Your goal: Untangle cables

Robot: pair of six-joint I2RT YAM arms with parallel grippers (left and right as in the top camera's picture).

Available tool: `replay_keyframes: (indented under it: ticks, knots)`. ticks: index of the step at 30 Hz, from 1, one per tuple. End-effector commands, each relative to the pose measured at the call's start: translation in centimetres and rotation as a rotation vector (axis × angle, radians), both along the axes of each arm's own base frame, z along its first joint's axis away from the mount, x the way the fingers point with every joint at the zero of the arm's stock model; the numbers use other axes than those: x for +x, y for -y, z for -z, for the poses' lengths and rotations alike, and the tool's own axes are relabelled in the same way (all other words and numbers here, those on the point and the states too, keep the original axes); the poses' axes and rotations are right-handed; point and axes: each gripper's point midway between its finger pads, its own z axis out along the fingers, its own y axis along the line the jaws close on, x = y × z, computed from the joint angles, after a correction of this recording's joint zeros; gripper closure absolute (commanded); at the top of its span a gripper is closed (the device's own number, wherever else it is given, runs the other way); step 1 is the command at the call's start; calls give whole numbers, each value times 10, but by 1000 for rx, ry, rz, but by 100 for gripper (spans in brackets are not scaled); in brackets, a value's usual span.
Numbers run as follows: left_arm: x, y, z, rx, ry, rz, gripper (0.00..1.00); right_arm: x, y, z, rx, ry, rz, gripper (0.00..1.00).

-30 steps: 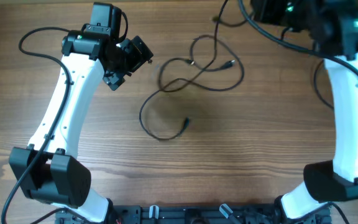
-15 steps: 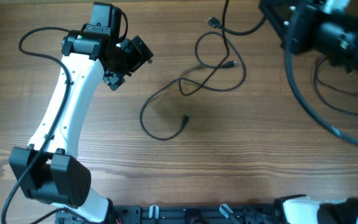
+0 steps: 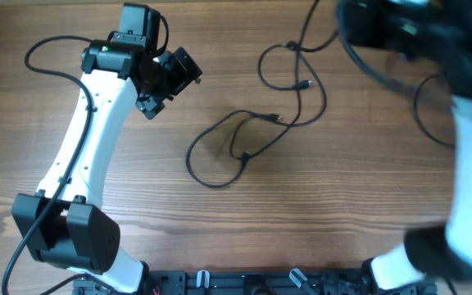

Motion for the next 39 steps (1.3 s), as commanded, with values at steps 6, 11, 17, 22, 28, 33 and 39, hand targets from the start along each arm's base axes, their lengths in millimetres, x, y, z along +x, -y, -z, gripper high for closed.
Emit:
replay_keyframes:
  ticks: [6, 11, 17, 22, 28, 33, 39]
  knots:
    - [2, -2, 0, 10, 6, -9, 0, 62, -18, 209, -161, -464, -128, 95]
    - [2, -2, 0, 10, 6, -9, 0, 34, -21, 248, -304, -583, -223, 48]
    - [2, -2, 0, 10, 6, -9, 0, -6, -74, 251, -405, -570, -454, 39]
    - [2, -2, 0, 10, 6, -9, 0, -42, -104, 251, -405, -619, -583, 41]
    - [2, -2, 0, 10, 6, -9, 0, -61, -107, 283, -435, -681, -655, 46]
    - [12, 5, -6, -51, 33, -67, 0, -60, -133, 283, -395, -617, -692, 45]
    - [7, -46, -6, 88, 35, -38, 0, -62, -139, 282, -379, -610, -711, 44]
